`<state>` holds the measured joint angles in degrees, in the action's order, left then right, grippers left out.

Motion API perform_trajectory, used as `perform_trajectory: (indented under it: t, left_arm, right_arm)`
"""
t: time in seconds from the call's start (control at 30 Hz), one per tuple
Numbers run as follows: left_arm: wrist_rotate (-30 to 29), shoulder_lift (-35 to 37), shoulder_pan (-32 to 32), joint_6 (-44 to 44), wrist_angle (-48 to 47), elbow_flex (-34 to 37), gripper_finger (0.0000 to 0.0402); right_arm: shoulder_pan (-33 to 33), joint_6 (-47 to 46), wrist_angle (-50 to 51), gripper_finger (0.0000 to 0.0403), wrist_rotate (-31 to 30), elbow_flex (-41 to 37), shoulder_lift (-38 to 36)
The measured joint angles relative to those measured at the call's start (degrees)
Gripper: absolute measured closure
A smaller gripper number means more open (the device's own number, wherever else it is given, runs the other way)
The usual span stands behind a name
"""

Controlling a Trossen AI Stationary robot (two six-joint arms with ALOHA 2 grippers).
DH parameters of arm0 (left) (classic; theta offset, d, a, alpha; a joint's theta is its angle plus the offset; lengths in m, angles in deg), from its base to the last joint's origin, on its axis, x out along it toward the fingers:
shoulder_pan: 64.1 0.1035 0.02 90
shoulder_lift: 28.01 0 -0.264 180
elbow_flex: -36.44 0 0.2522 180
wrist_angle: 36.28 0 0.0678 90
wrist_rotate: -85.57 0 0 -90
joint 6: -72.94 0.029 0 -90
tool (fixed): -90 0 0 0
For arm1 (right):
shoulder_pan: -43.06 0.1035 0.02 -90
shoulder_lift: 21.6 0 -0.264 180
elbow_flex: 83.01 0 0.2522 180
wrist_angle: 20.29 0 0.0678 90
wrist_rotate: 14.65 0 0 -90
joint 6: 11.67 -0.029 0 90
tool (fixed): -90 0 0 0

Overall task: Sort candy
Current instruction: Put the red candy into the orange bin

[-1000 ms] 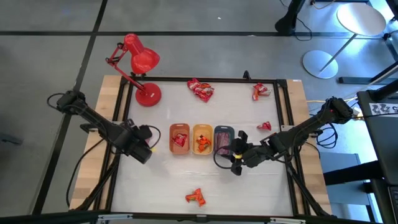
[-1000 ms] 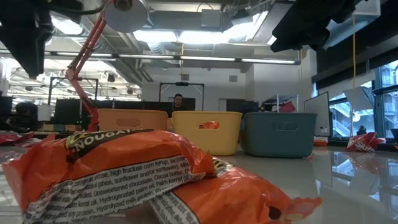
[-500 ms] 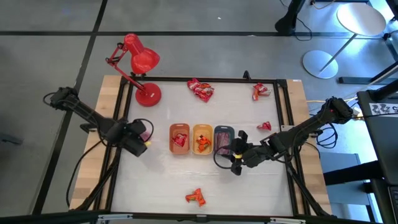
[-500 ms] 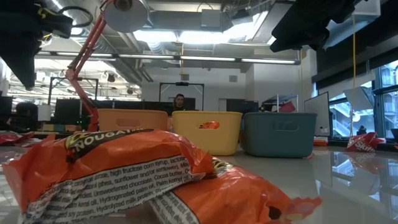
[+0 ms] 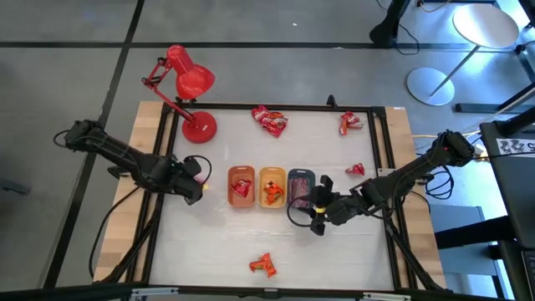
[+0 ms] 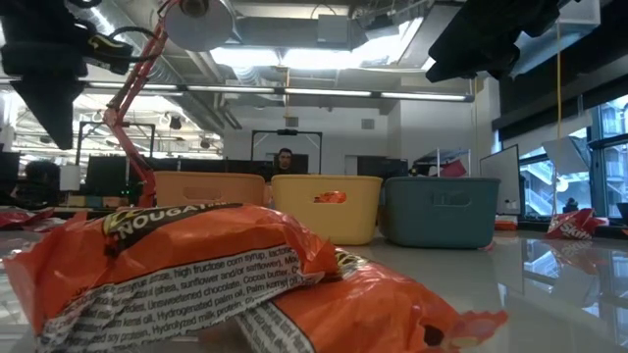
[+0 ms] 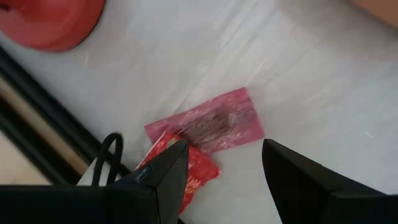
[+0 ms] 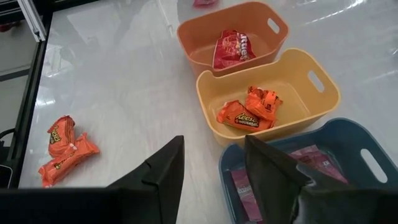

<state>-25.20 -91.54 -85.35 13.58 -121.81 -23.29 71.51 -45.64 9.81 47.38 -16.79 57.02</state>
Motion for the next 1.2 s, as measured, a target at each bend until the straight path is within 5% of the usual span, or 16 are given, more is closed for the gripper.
perform_trajectory:
  t: [1.2]
  left_arm:
    - [6.2, -1.6, 6.4, 4.5, 0.3, 0.0, 0.0208]
  right_arm:
    - [0.0, 0.0, 0.0, 0.0237, 0.0, 0.0, 0.0]
